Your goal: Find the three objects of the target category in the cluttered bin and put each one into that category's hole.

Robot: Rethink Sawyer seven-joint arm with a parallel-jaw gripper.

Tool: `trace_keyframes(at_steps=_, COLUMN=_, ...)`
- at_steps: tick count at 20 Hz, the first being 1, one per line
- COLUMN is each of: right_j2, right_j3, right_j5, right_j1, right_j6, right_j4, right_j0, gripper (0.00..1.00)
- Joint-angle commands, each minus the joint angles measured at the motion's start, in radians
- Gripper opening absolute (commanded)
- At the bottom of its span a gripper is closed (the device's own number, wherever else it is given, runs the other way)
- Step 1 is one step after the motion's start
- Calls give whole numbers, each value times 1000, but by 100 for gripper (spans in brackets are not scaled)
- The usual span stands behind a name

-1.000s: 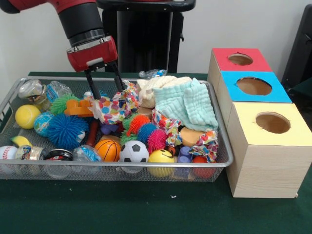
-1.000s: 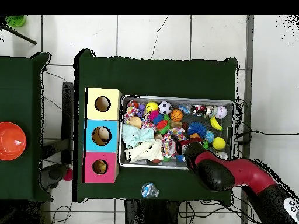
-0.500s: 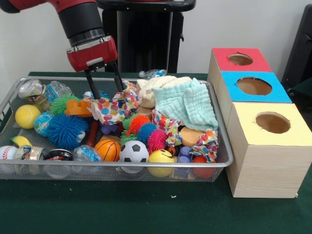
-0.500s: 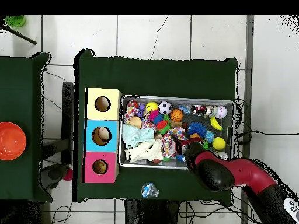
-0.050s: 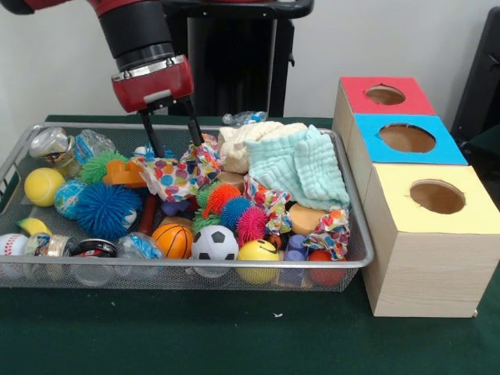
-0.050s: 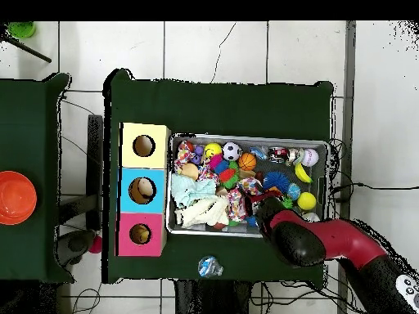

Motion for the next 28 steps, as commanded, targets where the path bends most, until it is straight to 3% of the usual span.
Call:
trace_keyframes(at_steps=1, right_j2=-97, right_j3=9, right_j5=109, right_j1=-194, right_j6=107, right_j4=32, right_j0=134, gripper=100)
trace_keyframes(at_steps=2, right_j2=-106, right_j3=16, right_j5=126, right_j1=-216, right_j6=109, right_j4=40, right_j0=157, gripper=100)
trace_keyframes(at_steps=7, right_j2=-160, right_j3=18, right_j5=28, right_j1=-204, right_j6=142, right_j4=11, right_j0=246, gripper=100)
trace_keyframes(at_steps=13, right_j2=-211, right_j3=5, right_j5=88, right_j1=-290, right_j6=173, right_j4=79, right_j0=370, gripper=100)
trace_keyframes(at_steps=22, right_j2=-313, right_j3=-49, right_j5=102, right_j1=-278, right_j6=145, right_j4=99, right_j0=498, gripper=100)
trace_keyframes(at_steps=28, right_j2=-346, right_j3=-64, right_j5=109, right_j1=-272, right_j6=134, right_j4=122, right_j0=538, gripper=100)
